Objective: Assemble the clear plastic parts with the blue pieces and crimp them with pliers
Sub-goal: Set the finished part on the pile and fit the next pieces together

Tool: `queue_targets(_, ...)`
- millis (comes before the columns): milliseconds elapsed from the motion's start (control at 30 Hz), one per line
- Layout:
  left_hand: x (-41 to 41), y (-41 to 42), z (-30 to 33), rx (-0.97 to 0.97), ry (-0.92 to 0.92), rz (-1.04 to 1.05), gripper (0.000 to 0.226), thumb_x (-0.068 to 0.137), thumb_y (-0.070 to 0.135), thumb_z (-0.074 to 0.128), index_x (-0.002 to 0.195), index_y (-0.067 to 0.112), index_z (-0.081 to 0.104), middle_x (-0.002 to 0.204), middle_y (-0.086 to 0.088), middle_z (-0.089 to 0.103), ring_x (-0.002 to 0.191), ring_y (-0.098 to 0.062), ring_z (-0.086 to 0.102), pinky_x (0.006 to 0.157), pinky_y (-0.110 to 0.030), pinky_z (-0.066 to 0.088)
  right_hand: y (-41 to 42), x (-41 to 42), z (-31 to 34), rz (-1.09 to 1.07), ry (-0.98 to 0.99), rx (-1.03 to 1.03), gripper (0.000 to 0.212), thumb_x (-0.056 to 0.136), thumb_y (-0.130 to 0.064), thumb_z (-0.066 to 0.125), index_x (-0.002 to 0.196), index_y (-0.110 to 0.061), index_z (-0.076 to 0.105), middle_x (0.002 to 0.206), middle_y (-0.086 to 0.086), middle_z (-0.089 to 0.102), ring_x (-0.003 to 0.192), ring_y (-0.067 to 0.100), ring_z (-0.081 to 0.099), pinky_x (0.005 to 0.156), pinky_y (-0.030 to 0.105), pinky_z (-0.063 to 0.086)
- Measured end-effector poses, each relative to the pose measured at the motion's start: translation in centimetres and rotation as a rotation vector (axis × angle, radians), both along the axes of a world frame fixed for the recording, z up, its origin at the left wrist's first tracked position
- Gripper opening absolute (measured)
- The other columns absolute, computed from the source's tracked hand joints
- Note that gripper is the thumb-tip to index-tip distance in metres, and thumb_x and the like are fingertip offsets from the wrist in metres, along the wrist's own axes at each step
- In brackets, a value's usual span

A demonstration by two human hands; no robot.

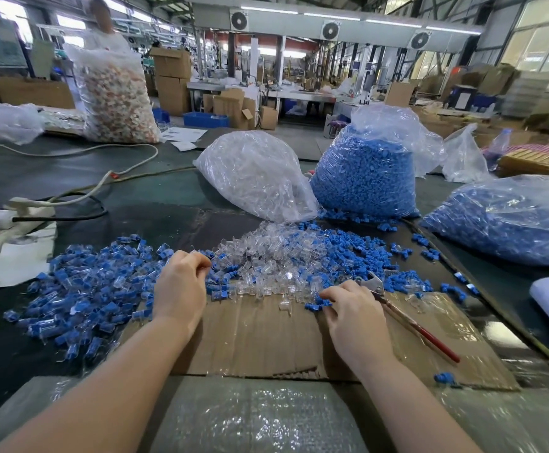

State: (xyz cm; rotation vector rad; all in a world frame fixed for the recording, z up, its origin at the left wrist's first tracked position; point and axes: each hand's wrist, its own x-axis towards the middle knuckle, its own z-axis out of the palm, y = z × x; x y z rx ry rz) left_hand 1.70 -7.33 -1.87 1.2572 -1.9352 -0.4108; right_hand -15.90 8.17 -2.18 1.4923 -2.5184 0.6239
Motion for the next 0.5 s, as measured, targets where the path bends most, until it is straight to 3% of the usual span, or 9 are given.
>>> queue_targets(100, 0.2, -0.1, -0.2, -0.030, -0.148, 0.034, 0.020, 0.090, 0.011, 0.059, 0.108, 0.011, 0.067, 0.105, -0.006, 0.058, 0.101, -0.021, 0.045, 0.088, -0.031, 0.035, -0.5, 0.3, -0.2, 0.000, 0.010, 0.016, 0.022, 0.095, -0.028, 0.050, 0.114, -0.028, 0.061, 0.109, -0.007, 0.055, 0.105, 0.014, 0.048, 0.097, 0.033, 0.036)
queue_targets(167, -0.4, 0.6, -0.1, -0.080, -0.165, -0.002, 0.023, 0.088, 0.011, 0.060, 0.110, 0.015, 0.066, 0.107, -0.003, 0.057, 0.101, -0.016, 0.040, 0.092, -0.030, 0.032, -0.7, 0.5, -0.4, -0.006, 0.020, 0.035, 0.021, 0.095, -0.033, 0.049, 0.112, -0.030, 0.061, 0.108, -0.008, 0.055, 0.104, 0.014, 0.048, 0.096, 0.033, 0.036)
queue_targets(333, -3.6, 3.8, -0.1, -0.040, -0.053, -0.344, 0.013, 0.086, 0.016, 0.063, 0.099, 0.017, 0.067, 0.088, 0.010, 0.054, 0.086, -0.007, 0.051, 0.074, -0.012, 0.036, -1.2, 0.6, -1.0, -0.029, 0.024, 0.060, 0.018, 0.096, -0.031, 0.047, 0.106, -0.028, 0.062, 0.107, -0.007, 0.052, 0.105, 0.014, 0.048, 0.093, 0.033, 0.035)
queue_targets(500, -6.1, 5.6, -1.3, 0.024, -0.133, -0.388, 0.026, 0.081, 0.039, 0.067, 0.097, 0.020, 0.060, 0.090, 0.011, 0.050, 0.082, -0.007, 0.053, 0.072, -0.015, 0.041, -1.2, 0.7, -1.7, -0.052, 0.021, 0.055, 0.015, 0.096, -0.023, 0.043, 0.102, -0.024, 0.057, 0.109, -0.005, 0.050, 0.109, 0.015, 0.045, 0.089, 0.029, 0.034)
